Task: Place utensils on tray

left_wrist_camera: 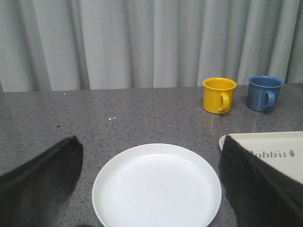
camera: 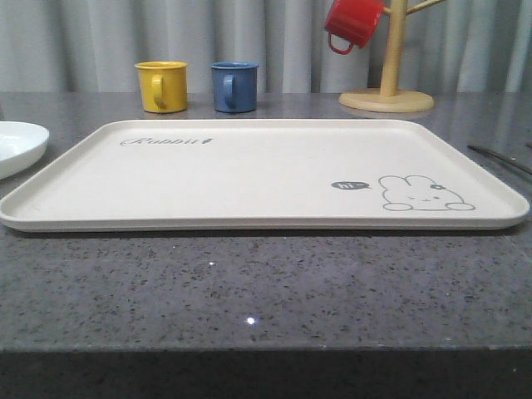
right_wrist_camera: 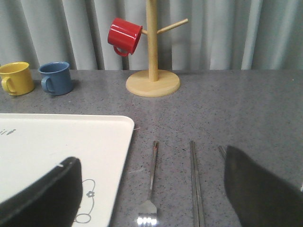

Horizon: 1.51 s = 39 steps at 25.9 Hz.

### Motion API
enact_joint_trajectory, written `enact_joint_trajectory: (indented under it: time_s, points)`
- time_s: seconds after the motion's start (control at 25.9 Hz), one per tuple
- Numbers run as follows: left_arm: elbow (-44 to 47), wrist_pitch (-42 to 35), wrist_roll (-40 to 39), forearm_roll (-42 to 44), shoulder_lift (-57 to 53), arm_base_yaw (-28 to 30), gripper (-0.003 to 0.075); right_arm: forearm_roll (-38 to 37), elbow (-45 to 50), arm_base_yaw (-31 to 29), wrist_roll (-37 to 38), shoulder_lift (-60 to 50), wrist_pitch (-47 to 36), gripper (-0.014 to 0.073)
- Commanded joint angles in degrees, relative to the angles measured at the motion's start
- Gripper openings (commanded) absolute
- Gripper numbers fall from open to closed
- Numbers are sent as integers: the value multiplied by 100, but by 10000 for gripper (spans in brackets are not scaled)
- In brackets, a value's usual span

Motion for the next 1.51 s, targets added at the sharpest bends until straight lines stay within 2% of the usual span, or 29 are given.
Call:
enact_joint_trajectory:
  time_s: [0.0,0.04,0.19,0.31,0.46,0.74,0.85,0.97,1.12,1.28,1.32,1.47]
  points:
    - [-588,-162,-20,-42,651,-261,566,-35,-213,-32,-53,92,-484,634]
    - [-685,-67,-20,-42,857,-359,566,-35,-213,-32,-53,92,-484,634]
    - [-1595,1214,488,105,2142,-1026,566,-35,-213,-32,-53,92,-484,634]
    - [-2272,2218,561,370,3102,-1338,566,-35,-213,-32,-53,92,-484,634]
    - [-3119,3092,561,484,4273,-1413,566,-35,-213,-32,-53,92,-484,634]
    - [-4278,4188,561,651,5954,-1413,557,-35,-213,-32,-53,92,-478,634]
    - [-4451,4400,561,639,6379,-1413,487,-35,-213,-32,-53,92,-478,634]
    - [-4484,4481,561,639,6580,-1413,374,-35,-213,-32,-53,92,-478,634]
    - [-4484,4511,561,618,6606,-1413,209,-35,-213,-32,-53,92,-478,634]
    - [-4484,4511,561,618,6606,-1413,6,-35,-213,-32,-53,92,-478,634]
    - [-4484,4500,561,618,6606,-1413,-16,-35,-213,-32,-53,92,-478,634]
    - [-4600,4528,561,763,6529,-1445,-18,-35,-213,-32,-53,92,-478,634]
